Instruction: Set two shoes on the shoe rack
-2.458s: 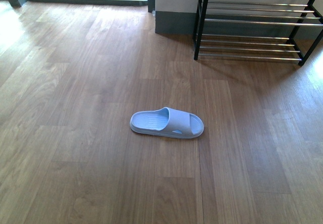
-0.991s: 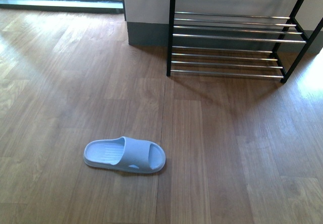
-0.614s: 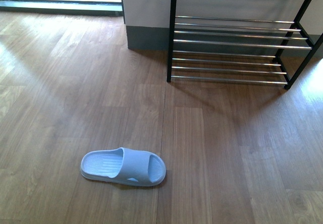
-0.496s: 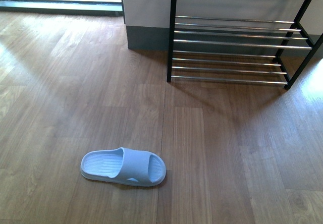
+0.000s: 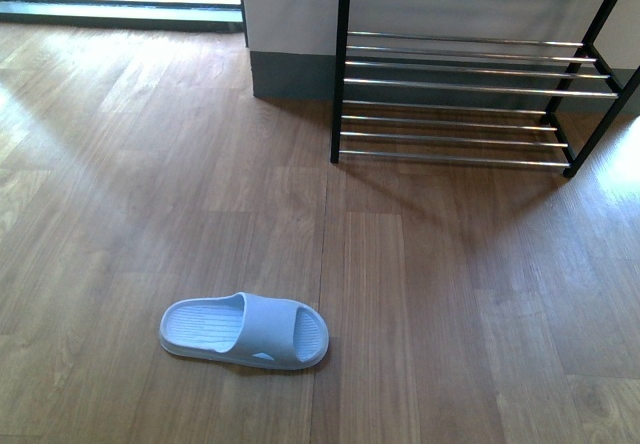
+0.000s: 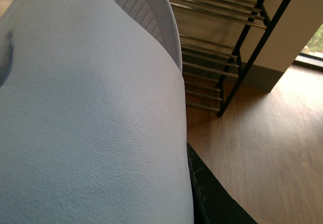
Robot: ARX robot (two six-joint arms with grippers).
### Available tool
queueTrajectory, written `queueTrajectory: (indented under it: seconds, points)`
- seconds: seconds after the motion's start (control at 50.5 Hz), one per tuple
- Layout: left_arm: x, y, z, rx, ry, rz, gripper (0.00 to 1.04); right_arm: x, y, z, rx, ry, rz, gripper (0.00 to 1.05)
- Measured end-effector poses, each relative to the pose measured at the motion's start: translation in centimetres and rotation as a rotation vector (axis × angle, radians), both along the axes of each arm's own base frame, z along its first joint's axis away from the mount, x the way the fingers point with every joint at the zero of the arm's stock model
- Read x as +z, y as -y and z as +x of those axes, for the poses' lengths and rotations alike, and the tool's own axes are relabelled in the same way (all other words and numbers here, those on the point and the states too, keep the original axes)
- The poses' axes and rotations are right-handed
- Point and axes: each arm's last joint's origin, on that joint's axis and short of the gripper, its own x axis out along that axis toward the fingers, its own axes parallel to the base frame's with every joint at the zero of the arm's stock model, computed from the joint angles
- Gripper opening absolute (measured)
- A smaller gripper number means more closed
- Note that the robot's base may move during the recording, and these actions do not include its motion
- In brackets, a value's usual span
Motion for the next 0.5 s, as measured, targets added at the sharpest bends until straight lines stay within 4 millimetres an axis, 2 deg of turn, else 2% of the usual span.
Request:
queueTrajectory:
  seconds: [0.496]
  points:
    - [0.00, 0.00, 0.00, 0.000, 0.000, 0.000, 0.95, 0.00, 0.00, 0.00, 0.000, 0.000, 0.000, 0.02]
